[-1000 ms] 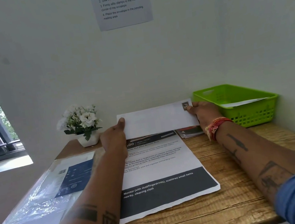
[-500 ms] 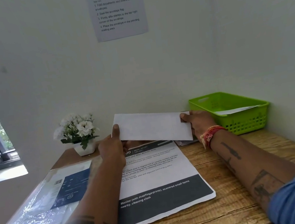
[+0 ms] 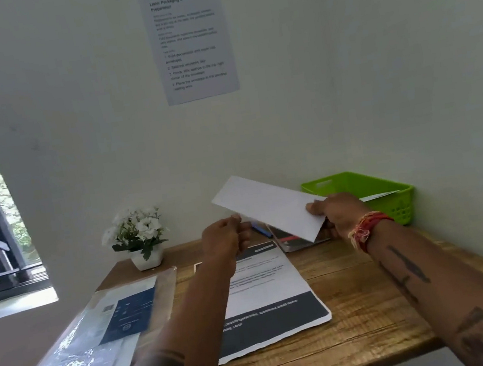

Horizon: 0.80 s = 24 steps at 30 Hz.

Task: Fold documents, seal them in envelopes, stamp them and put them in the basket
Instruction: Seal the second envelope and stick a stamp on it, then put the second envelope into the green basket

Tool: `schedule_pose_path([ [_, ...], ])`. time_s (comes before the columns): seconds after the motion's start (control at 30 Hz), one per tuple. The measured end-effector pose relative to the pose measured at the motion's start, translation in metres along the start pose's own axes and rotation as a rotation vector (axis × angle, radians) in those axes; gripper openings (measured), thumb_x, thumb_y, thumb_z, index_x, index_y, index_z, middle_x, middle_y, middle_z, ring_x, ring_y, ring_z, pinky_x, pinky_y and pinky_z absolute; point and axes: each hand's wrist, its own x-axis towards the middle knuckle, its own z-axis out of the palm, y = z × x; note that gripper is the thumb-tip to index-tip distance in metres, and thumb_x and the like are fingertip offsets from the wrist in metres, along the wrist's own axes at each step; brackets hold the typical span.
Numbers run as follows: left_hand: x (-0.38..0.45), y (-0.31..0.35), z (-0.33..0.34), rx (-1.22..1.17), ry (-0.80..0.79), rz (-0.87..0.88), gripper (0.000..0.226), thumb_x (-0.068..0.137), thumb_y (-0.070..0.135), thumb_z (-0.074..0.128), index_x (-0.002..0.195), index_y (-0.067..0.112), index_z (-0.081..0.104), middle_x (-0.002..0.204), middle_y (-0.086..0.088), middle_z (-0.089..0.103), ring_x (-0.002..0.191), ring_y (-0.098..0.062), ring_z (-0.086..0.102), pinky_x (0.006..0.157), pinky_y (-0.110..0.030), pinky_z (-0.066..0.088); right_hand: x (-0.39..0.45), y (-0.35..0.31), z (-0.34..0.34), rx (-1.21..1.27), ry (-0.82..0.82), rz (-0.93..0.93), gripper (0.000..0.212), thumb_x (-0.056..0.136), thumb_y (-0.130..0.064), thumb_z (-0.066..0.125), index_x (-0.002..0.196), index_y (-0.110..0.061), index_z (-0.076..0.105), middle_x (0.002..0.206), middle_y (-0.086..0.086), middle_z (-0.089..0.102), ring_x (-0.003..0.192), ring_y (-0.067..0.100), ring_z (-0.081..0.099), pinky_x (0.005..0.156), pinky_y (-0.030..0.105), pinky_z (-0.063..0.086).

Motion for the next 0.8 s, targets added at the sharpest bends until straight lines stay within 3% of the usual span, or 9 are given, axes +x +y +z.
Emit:
schedule_pose_path([
  [0.1, -0.016, 0.002, 0.024, 0.104, -0.04, 0.055, 0.014, 0.099, 0.021, 0.063, 0.098, 0.01, 0.07, 0.087, -0.011, 0.077, 0.063, -0.018, 0.063, 0.055, -0.028, 0.052, -0.015, -0.017, -0.035, 0.145, 0.097, 0.011, 0.013, 0.094, -0.005, 0.064, 0.105, -0.001, 0.059, 0.097, 0.015, 0.065, 0.087, 0.03, 0.066, 0.051, 0.038, 0.061],
  [0.27, -0.049, 0.005, 0.082, 0.166, -0.216, 0.122, 0.012, 0.098, 0.018, 0.062, 0.104, 0.01, 0.069, 0.092, -0.011, 0.076, 0.061, -0.015, 0.063, 0.053, -0.025, 0.05, -0.028, -0.035, -0.087, 0.211, 0.199, 0.015, 0.017, 0.095, -0.002, 0.063, 0.109, 0.003, 0.053, 0.119, 0.022, 0.059, 0.106, 0.037, 0.063, 0.058, 0.045, 0.061],
  [0.47, -0.075, 0.004, 0.134, 0.189, -0.343, 0.114, 0.013, 0.098, 0.018, 0.063, 0.101, 0.007, 0.069, 0.089, -0.009, 0.072, 0.063, -0.016, 0.057, 0.054, -0.027, 0.047, -0.032, -0.034, -0.116, 0.377, 0.071, 0.001, 0.016, 0.095, 0.008, 0.056, 0.108, 0.015, 0.052, 0.117, 0.029, 0.059, 0.108, 0.041, 0.063, 0.066, 0.044, 0.063],
  [0.6, -0.075, 0.001, 0.139, 0.217, -0.34, 0.124, 0.015, 0.096, 0.019, 0.066, 0.101, 0.007, 0.071, 0.086, -0.007, 0.069, 0.064, -0.016, 0.056, 0.057, -0.027, 0.046, -0.03, -0.033, -0.125, 0.349, 0.049, -0.072, 0.013, 0.09, 0.01, 0.063, 0.1, 0.012, 0.055, 0.102, 0.025, 0.059, 0.082, 0.033, 0.072, 0.055, 0.028, 0.061],
  [0.67, -0.071, -0.002, 0.135, 0.21, -0.331, 0.115, 0.013, 0.095, 0.018, 0.066, 0.099, 0.006, 0.07, 0.084, -0.008, 0.068, 0.061, -0.016, 0.056, 0.058, -0.028, 0.046, -0.026, -0.033, -0.125, 0.268, 0.082, -0.095, 0.028, 0.09, 0.005, 0.066, 0.114, 0.008, 0.052, 0.092, 0.025, 0.063, 0.061, 0.024, 0.072, 0.049, 0.023, 0.058],
  [0.73, -0.067, -0.006, 0.13, 0.222, -0.312, 0.105, 0.012, 0.096, 0.018, 0.067, 0.097, 0.007, 0.07, 0.083, -0.009, 0.068, 0.061, -0.016, 0.056, 0.056, -0.028, 0.045, -0.024, -0.03, -0.124, 0.103, 0.137, -0.119, 0.047, 0.092, -0.001, 0.067, 0.131, 0.009, 0.044, 0.075, 0.021, 0.063, 0.048, 0.018, 0.064, 0.043, 0.023, 0.053],
  [0.8, -0.065, -0.009, 0.123, 0.254, -0.294, 0.097, 0.013, 0.096, 0.02, 0.067, 0.098, 0.008, 0.07, 0.085, -0.009, 0.069, 0.063, -0.017, 0.058, 0.054, -0.027, 0.045, -0.022, -0.024, -0.125, -0.118, 0.18, -0.141, 0.037, 0.093, -0.011, 0.069, 0.119, 0.01, 0.054, 0.068, 0.019, 0.061, 0.044, 0.017, 0.055, 0.042, 0.026, 0.047],
])
